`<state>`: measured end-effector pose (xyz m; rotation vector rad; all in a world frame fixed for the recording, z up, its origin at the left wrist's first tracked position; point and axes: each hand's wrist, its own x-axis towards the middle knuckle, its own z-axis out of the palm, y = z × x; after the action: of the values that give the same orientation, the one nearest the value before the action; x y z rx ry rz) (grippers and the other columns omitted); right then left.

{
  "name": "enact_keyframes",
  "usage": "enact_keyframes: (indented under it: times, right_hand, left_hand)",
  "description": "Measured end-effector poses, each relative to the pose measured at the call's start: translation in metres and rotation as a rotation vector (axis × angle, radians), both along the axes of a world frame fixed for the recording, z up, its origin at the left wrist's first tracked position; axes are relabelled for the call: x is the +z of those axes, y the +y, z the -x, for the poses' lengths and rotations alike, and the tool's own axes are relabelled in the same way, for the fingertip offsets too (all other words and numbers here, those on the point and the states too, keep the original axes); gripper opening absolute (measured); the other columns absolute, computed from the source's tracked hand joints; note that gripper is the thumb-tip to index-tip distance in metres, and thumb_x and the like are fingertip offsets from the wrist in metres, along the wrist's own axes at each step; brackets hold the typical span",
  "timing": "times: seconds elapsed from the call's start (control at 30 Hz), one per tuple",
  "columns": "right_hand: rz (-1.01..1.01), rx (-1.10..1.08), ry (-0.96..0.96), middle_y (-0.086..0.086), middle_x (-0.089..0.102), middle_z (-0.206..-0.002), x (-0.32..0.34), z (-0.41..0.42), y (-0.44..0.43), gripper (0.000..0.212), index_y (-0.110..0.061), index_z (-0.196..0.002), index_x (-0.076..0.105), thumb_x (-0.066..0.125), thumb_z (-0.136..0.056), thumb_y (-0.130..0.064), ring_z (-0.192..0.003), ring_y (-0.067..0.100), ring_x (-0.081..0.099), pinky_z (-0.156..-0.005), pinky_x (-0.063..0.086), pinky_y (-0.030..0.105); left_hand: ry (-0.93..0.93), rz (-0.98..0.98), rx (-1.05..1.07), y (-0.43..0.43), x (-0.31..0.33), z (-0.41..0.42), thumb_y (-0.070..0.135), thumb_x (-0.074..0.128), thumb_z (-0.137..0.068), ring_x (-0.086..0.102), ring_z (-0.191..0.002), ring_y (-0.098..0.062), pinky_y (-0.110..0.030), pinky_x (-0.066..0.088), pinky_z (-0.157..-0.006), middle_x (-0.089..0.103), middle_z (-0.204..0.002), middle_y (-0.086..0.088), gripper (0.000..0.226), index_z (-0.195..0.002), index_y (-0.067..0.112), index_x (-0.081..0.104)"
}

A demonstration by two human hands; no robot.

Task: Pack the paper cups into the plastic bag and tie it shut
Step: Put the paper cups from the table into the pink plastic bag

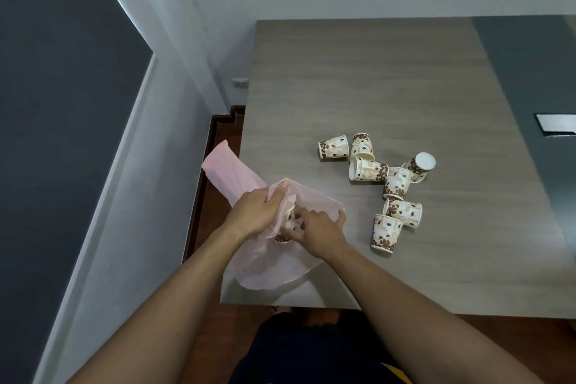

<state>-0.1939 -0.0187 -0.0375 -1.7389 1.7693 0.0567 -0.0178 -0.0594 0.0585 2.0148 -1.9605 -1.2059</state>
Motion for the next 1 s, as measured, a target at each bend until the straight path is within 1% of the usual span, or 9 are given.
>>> enact_keyframes:
  times: [0.13, 0.27, 0.47, 0.53, 0.57, 0.6, 0.67, 0.83, 1.0]
  right_hand:
    - [-0.012, -0.098, 0.023, -0.007, 0.075, -0.122, -0.005, 0.002, -0.001, 0.062, -0.039, -0.137, 0.064, 0.043, -0.098, -0.083, -0.128, 0.022, 0.061, -0.118, 0.023, 0.068]
    - [0.097, -0.467, -0.110, 0.003, 0.060, -0.121, -0.010, 0.017, 0.011, 0.043, -0.021, -0.115, 0.056, 0.063, -0.100, -0.061, -0.119, 0.030, 0.059, -0.100, 0.051, 0.054]
    - [-0.132, -0.800, -0.127, 0.022, 0.052, -0.152, -0.016, 0.032, 0.027, 0.084, 0.000, -0.152, 0.043, 0.074, -0.097, -0.056, -0.139, 0.040, 0.055, -0.110, 0.047, 0.044]
    - [-0.281, -0.762, -0.290, 0.021, 0.071, -0.130, -0.016, 0.038, 0.024, 0.054, -0.002, -0.138, 0.066, 0.072, -0.103, -0.043, -0.120, 0.036, 0.069, -0.100, 0.052, 0.038]
    - [-0.313, -0.751, -0.338, 0.018, 0.077, -0.110, -0.016, 0.039, 0.024, 0.031, -0.008, -0.115, 0.079, 0.070, -0.103, -0.036, -0.103, 0.034, 0.074, -0.092, 0.056, 0.039]
    - [-0.294, -0.742, -0.366, 0.016, 0.079, -0.094, -0.014, 0.039, 0.021, 0.025, -0.012, -0.089, 0.082, 0.069, -0.101, -0.029, -0.091, 0.035, 0.076, -0.086, 0.062, 0.041]
    - [-0.150, -0.721, -0.402, 0.014, 0.076, -0.077, -0.001, 0.037, 0.006, 0.033, -0.009, -0.070, 0.074, 0.064, -0.100, -0.020, -0.083, 0.038, 0.075, -0.077, 0.062, 0.046]
    - [0.092, -0.614, -0.797, -0.004, 0.073, -0.075, 0.087, 0.032, -0.028, 0.024, -0.013, -0.102, 0.079, 0.062, -0.111, -0.027, -0.064, 0.007, 0.063, -0.067, 0.055, 0.027]
    - [0.138, -0.698, -0.524, 0.002, 0.063, -0.063, 0.091, 0.077, -0.018, 0.029, -0.018, -0.078, 0.072, 0.060, -0.104, -0.022, -0.056, 0.017, 0.055, -0.059, 0.042, 0.031]
  left_hand:
    - [0.067, 0.091, 0.059, -0.003, 0.006, -0.013, 0.069, 0.028, -0.113, 0.063, -0.070, -0.018, -0.034, 0.041, -0.062, 0.068, -0.071, -0.001, 0.070, -0.077, 0.020, 0.063]
    - [0.115, 0.140, 0.162, -0.009, 0.008, -0.026, 0.067, 0.034, -0.113, 0.062, -0.072, -0.020, -0.034, 0.043, -0.064, 0.067, -0.071, -0.001, 0.070, -0.070, 0.018, 0.058]
    - [0.237, 0.118, 0.285, -0.012, 0.003, -0.044, 0.078, 0.035, -0.107, 0.060, -0.072, -0.017, -0.036, 0.046, -0.073, 0.060, -0.071, -0.005, 0.092, -0.093, -0.007, 0.067]
    - [0.266, 0.118, 0.295, -0.010, 0.004, -0.049, 0.081, 0.037, -0.104, 0.057, -0.071, -0.016, -0.037, 0.046, -0.074, 0.056, -0.071, -0.003, 0.092, -0.089, -0.005, 0.063]
    - [0.267, 0.132, 0.297, -0.010, 0.004, -0.050, 0.081, 0.038, -0.105, 0.055, -0.069, -0.016, -0.038, 0.046, -0.074, 0.053, -0.069, -0.002, 0.088, -0.081, -0.001, 0.059]
    - [0.264, 0.156, 0.298, -0.009, 0.004, -0.052, 0.079, 0.039, -0.106, 0.054, -0.067, -0.016, -0.039, 0.047, -0.074, 0.050, -0.066, -0.002, 0.082, -0.076, 0.004, 0.054]
    - [0.249, 0.195, 0.310, -0.009, 0.003, -0.055, 0.077, 0.039, -0.107, 0.059, -0.065, -0.021, -0.045, 0.053, -0.073, 0.054, -0.062, -0.006, 0.082, -0.072, 0.004, 0.053]
    - [0.215, 0.306, 0.384, -0.010, 0.001, -0.055, 0.058, 0.041, -0.114, 0.056, -0.064, -0.021, -0.038, 0.041, -0.063, 0.056, -0.059, 0.004, 0.066, -0.061, 0.019, 0.047]
    - [0.167, 0.344, 0.473, -0.015, -0.005, -0.045, 0.050, 0.038, -0.117, 0.058, -0.065, -0.017, -0.036, 0.041, -0.060, 0.062, -0.067, -0.002, 0.065, -0.074, 0.008, 0.063]
